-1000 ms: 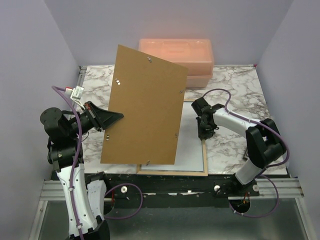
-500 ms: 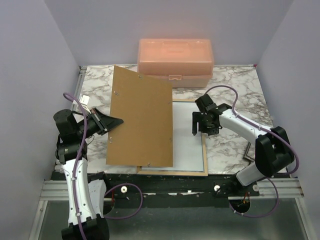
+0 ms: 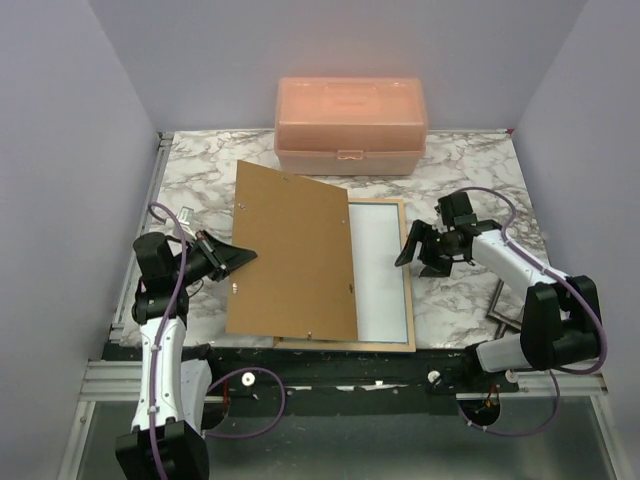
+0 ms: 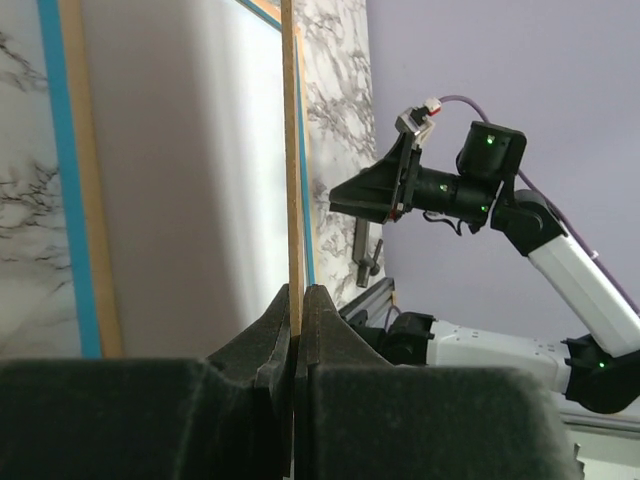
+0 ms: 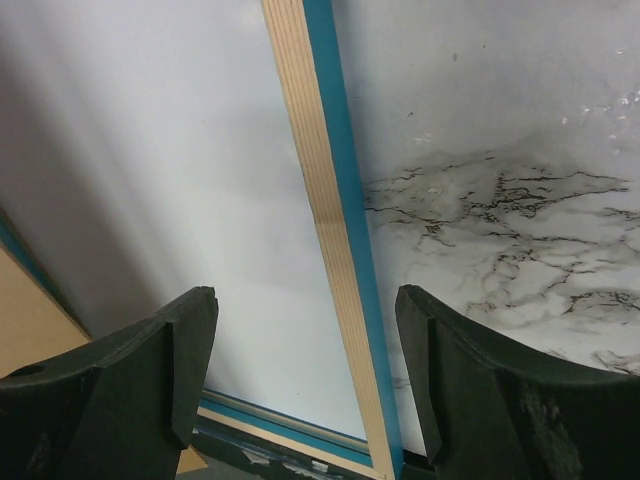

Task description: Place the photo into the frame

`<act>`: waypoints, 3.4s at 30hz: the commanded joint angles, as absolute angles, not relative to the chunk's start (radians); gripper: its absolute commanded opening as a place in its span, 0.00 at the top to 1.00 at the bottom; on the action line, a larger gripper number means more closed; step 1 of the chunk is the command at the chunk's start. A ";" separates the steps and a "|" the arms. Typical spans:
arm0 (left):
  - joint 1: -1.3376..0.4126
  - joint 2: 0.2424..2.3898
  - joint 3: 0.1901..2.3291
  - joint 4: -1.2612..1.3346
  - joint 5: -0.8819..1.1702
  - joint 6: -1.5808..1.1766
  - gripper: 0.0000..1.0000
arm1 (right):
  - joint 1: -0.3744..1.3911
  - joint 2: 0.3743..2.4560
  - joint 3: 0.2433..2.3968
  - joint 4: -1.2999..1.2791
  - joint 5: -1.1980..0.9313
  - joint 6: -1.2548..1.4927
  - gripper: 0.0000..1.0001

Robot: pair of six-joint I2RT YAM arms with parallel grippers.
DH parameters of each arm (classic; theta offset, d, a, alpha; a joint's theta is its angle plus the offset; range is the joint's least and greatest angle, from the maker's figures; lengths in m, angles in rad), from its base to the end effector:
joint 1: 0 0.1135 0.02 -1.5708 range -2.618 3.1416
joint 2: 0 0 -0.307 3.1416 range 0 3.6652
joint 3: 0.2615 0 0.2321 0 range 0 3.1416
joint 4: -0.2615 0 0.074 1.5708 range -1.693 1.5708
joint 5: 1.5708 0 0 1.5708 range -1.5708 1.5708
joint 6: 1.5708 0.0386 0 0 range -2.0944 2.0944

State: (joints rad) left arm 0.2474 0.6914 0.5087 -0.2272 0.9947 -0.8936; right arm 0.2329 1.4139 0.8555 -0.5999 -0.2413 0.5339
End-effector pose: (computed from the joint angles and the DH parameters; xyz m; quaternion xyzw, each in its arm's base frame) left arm 0.1069 -0.0064 0.2896 -0.1767 0.7598 -0.5313 0.3303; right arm 0.2301 0.0641 0.2467 0.1213 0.9644 0.1853 0.1445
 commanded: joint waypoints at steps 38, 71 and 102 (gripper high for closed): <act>-0.247 1.101 0.391 0.464 0.682 -1.203 1.00 | 0.063 1.420 0.633 -0.339 -0.624 0.609 0.21; -0.348 1.420 0.306 0.889 0.564 -1.280 1.00 | 0.063 1.420 0.601 -0.310 -0.626 0.610 0.21; -0.351 1.384 0.367 0.830 0.626 -1.170 1.00 | 0.063 1.409 0.607 -0.328 -0.600 0.600 0.26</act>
State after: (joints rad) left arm -0.3473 1.3304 0.3275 0.7460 0.5934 -1.2011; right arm 0.0643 1.4136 0.6140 -0.3222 -0.6075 0.6018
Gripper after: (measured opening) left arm 0.029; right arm 0.744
